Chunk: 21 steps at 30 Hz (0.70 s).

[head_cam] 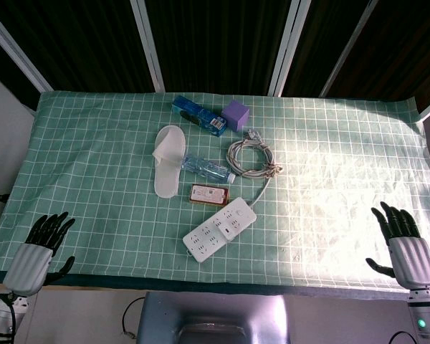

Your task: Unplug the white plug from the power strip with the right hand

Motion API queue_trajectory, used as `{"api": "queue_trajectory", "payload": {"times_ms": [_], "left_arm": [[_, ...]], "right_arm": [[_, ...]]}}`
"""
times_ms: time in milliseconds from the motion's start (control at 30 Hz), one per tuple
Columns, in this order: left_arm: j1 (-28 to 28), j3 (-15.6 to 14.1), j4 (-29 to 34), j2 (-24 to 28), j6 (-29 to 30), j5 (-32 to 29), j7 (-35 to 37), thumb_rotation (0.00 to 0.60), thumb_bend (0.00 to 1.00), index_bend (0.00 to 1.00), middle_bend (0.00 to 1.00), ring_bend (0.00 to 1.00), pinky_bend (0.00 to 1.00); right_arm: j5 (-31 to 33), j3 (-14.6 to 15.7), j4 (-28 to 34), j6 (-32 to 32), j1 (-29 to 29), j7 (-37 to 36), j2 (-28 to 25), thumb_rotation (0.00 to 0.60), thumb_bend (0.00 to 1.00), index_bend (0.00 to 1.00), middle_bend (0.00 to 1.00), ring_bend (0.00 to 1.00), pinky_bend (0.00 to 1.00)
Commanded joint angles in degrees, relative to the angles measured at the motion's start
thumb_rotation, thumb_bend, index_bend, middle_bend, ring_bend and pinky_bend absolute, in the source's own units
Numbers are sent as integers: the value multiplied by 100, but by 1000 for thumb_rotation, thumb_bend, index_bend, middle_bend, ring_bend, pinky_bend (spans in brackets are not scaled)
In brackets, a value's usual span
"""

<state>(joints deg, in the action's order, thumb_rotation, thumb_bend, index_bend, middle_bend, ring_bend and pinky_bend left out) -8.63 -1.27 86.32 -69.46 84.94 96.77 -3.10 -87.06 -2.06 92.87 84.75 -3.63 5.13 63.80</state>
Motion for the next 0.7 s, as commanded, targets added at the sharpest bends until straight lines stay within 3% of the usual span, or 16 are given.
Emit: {"api": "queue_trajectory", "payload": {"times_ms": [33, 267, 367, 700], "left_arm": [[-26, -41, 25, -31, -58, 32, -101, 551, 369, 0, 0, 0, 63], [-304, -287, -51, -316, -307, 580, 175, 572, 395, 0, 0, 0, 63], [-562, -191, -86, -606, -602, 700, -243, 576, 439, 0, 0, 0, 63], [-1244, -93, 688, -1320, -1884, 597, -1544, 535, 668, 0, 0, 0, 59]], "right_arm": [[-23, 9, -9, -3, -1, -24, -11, 600, 111, 0, 0, 0, 0], [-217, 26, -58, -55, -100, -85, 39, 600, 111, 0, 0, 0, 0], [-305, 39, -18, -210, -220, -58, 62, 600, 111, 0, 0, 0, 0], [-490, -20, 562, -1153, -932, 291, 26, 600, 111, 0, 0, 0, 0]]}}
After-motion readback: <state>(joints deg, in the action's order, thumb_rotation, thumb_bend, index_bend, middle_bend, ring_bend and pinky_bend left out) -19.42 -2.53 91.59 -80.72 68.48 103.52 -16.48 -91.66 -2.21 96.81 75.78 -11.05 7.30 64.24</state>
